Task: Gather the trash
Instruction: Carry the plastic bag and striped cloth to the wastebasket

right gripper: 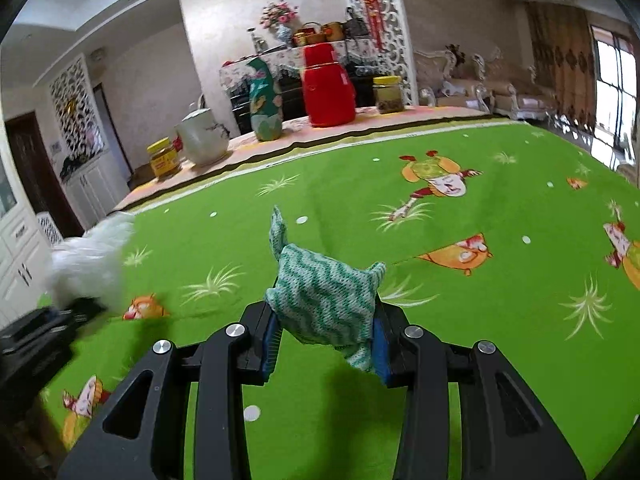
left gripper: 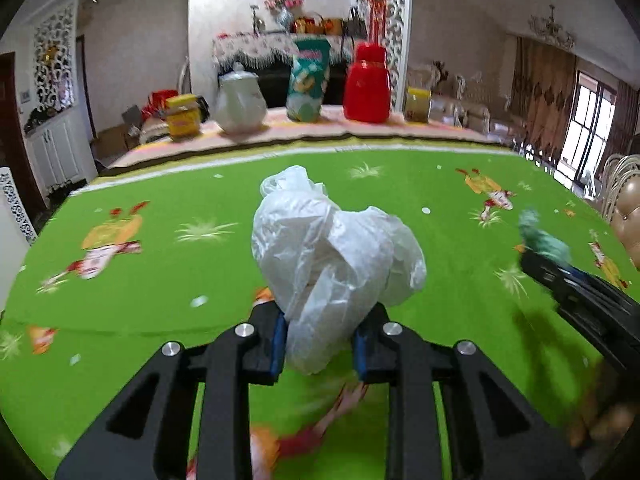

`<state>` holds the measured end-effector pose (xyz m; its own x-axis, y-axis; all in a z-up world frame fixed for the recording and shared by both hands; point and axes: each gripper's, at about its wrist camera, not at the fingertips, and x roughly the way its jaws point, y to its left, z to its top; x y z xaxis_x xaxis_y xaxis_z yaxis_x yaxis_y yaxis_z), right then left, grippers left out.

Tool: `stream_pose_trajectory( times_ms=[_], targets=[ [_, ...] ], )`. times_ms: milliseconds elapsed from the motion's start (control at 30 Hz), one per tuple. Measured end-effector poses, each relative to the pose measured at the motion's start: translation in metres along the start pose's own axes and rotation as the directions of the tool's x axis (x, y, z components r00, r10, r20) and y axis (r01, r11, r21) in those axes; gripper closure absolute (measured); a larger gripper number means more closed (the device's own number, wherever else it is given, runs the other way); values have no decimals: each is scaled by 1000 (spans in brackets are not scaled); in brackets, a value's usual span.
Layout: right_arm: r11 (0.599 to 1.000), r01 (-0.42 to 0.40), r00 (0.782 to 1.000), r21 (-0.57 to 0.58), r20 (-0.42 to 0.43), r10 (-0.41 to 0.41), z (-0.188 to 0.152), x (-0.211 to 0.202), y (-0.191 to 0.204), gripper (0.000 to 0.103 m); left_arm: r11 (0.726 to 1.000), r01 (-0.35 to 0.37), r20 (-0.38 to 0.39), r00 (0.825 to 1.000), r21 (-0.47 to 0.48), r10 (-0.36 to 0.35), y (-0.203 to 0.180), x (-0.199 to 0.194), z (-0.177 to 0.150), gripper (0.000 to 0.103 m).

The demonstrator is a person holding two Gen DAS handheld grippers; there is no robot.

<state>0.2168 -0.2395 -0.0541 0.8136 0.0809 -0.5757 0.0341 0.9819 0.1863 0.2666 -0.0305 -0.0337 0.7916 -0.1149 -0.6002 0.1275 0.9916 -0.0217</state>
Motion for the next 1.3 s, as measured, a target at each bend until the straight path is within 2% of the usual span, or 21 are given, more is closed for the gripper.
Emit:
stream_pose_trajectory(
  times_ms=[133,300,367,467,600,967,1300],
  targets=[
    [992,-16,1000,-127,-28,12,-4,1,27,65,998,-55,59,997,14,54,19,-48,-18,78],
    [959,-55,998,-280,-51,43,-11,-15,75,65,997,-67,49,996,-39,69,55,-81,-38,78],
    [941,-70,997,-332,-52,56,-17,-27,95,65,997,-78,43,996,-24,79,64,-89,-45,78],
    [930,-122,991,-347,-87,98,-27,-43,118,65,995,-102,48,994,-14,102,77,-102,-56,78],
    [914,-149,988,-378,-89,124,-43,-71,139,65,995,-81,40,996,-65,83,95,-118,-68,78],
    [905,-214,977,-367,-102,189,-84,-118,165,65,996,-53,87,994,-77,60,107,-162,-96,77],
    [898,-241,970,-369,-86,226,-101,-151,194,65,995,-82,108,990,-51,87,120,-203,-122,77]
  ],
)
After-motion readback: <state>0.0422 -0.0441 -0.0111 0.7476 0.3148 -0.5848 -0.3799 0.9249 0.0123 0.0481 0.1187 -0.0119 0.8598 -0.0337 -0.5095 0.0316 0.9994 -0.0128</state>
